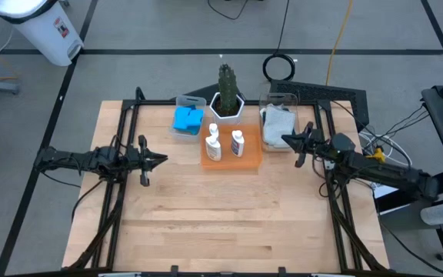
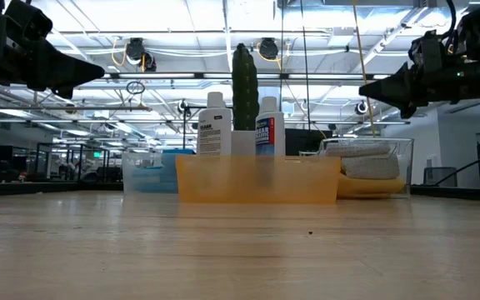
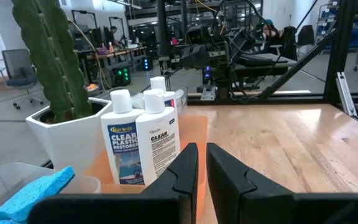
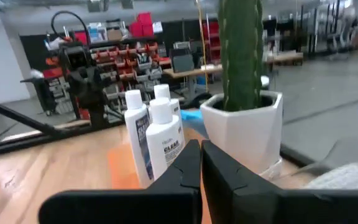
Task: Pick & Place Kitchen Items
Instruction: Return to Home Position
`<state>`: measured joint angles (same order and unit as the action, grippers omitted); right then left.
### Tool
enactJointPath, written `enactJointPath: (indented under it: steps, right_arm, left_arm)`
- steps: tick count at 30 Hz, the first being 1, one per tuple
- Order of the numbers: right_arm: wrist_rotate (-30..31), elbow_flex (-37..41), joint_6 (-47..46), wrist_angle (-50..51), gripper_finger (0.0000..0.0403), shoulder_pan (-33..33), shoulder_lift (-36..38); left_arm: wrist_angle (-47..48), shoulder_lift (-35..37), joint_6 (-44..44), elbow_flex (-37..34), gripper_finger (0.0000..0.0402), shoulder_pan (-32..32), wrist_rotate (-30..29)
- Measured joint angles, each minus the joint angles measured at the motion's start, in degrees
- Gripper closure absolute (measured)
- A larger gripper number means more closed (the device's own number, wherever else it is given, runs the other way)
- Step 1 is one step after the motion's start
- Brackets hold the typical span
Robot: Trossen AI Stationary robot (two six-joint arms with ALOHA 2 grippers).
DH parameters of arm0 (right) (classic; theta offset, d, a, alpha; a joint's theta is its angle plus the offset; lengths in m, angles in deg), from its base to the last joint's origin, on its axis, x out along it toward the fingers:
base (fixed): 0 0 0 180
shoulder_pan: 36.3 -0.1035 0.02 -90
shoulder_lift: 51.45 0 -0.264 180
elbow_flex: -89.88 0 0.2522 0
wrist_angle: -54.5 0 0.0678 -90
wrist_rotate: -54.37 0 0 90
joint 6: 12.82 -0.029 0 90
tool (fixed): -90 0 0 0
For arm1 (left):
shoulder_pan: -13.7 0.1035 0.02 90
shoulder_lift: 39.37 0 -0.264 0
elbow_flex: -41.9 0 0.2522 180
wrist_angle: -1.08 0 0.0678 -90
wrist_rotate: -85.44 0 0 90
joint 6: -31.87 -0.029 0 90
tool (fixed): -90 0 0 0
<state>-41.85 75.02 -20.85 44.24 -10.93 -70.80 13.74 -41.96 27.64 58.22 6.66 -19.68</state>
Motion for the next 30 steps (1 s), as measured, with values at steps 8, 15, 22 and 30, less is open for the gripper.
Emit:
enactJointPath:
  steps: [8, 15, 22, 30]
  right_arm:
    - [0.18, 0.12, 3.16, 7.47, 0.0403, 0.00, 12.22]
    - [4.62, -2.23, 4.37, 16.86, 0.0403, 0.01, 18.96]
    - [4.68, -2.27, 4.27, 18.75, 0.0403, 0.02, 18.63]
    - [4.64, -2.27, -3.18, 19.64, 0.0403, 0.02, 16.69]
  left_arm:
    - [-0.02, 0.00, 0.00, 0.00, 0.0364, -0.01, 0.00]
    - [0.00, -0.02, 0.00, -0.02, 0.0364, 0.00, 0.02]
    - [0.00, -0.02, 0.00, -0.02, 0.0364, 0.01, -0.20]
    - [-0.02, -0.01, 0.00, -0.02, 0.0364, 0.01, -0.20]
